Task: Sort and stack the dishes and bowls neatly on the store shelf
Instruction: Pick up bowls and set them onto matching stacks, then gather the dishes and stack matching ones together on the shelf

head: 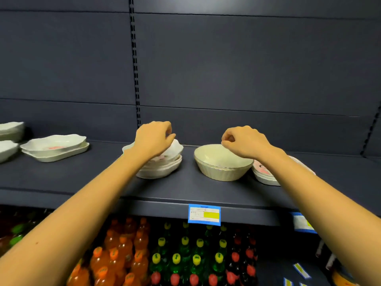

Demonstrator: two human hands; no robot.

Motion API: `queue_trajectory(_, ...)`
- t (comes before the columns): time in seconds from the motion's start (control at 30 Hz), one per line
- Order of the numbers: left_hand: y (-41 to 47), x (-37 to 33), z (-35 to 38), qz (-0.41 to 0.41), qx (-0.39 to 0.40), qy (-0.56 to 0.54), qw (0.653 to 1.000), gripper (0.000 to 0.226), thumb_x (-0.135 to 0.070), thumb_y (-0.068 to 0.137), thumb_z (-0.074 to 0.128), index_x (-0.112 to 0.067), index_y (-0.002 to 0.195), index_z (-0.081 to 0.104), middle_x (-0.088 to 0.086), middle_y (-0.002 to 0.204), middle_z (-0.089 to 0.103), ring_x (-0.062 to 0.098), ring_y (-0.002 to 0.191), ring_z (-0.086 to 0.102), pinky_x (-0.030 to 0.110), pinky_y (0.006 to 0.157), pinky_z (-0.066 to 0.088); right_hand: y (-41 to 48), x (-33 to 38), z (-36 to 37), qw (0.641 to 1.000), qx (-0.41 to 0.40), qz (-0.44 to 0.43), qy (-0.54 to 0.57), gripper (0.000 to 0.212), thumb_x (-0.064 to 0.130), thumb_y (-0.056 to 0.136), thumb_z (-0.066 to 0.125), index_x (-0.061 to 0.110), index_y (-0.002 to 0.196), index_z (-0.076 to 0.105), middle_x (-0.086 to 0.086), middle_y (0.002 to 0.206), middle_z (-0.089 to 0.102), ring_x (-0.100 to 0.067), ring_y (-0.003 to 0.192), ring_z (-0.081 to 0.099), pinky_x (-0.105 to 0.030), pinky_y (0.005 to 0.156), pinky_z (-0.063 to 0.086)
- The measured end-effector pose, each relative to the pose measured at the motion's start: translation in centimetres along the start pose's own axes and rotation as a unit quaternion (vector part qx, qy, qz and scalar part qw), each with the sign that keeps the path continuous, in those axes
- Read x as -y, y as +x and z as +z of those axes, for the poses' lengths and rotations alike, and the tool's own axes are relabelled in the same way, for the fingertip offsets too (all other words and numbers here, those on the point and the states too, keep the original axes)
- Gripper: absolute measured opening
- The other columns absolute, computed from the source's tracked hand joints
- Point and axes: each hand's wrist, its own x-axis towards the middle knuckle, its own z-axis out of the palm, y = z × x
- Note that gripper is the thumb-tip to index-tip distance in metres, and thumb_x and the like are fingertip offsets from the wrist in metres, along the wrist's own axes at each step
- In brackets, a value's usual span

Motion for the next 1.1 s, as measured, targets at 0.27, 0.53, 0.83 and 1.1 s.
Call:
queue_trajectory(0.27,-4.5,9.2,-4.2,-0.054,-0.013,0.086,0.995,0.036,-0.041,0.092,0.045,-0.012,0.1,0.063,0.008,0.099,0.071,0.03,0.094,0.063,0.029,0.067,0.034,1.9,9.7,2.6,0.994,0.01,-0.105,0.035,0.03,0.031,0.092,0.047,0.025,0.119,0.059,0.002,0.124,0.063,-0.025,0.112,0.058,-0.034,0.087,0.046)
queue_trajectory(0.53,-9.3,19.5,-7.8,-0.099,0.004,0.116,0.988,0.04,-0.045,0.092,0.044,-0.012,0.101,0.064,0.007,0.106,0.07,0.029,0.099,0.062,0.03,0.069,0.036,2.6,21.0,5.4,0.982,0.016,-0.185,0.045,0.032,0.032,0.093,0.046,0.024,0.122,0.057,0.002,0.124,0.062,-0.025,0.111,0.058,-0.032,0.08,0.043)
queue_trajectory(0.83,-13.7,31.4,-11.8,-0.107,0.055,0.152,0.981,0.038,-0.044,0.092,0.044,-0.011,0.101,0.063,0.01,0.107,0.067,0.03,0.102,0.059,0.035,0.076,0.042,2.4,33.4,9.1,0.98,0.031,-0.189,0.048,0.031,0.032,0.094,0.046,0.023,0.123,0.056,0.0,0.123,0.061,-0.024,0.11,0.059,-0.035,0.084,0.047)
queue_trajectory(1.1,-15.8,38.0,-13.0,-0.128,0.071,0.143,0.979,0.038,-0.044,0.092,0.045,-0.015,0.108,0.063,0.01,0.111,0.067,0.029,0.105,0.059,0.035,0.079,0.046,3.4,40.2,11.7,0.985,0.041,-0.162,0.047,0.033,0.026,0.093,0.047,0.023,0.124,0.056,-0.002,0.125,0.061,-0.027,0.109,0.059,-0.03,0.077,0.041)
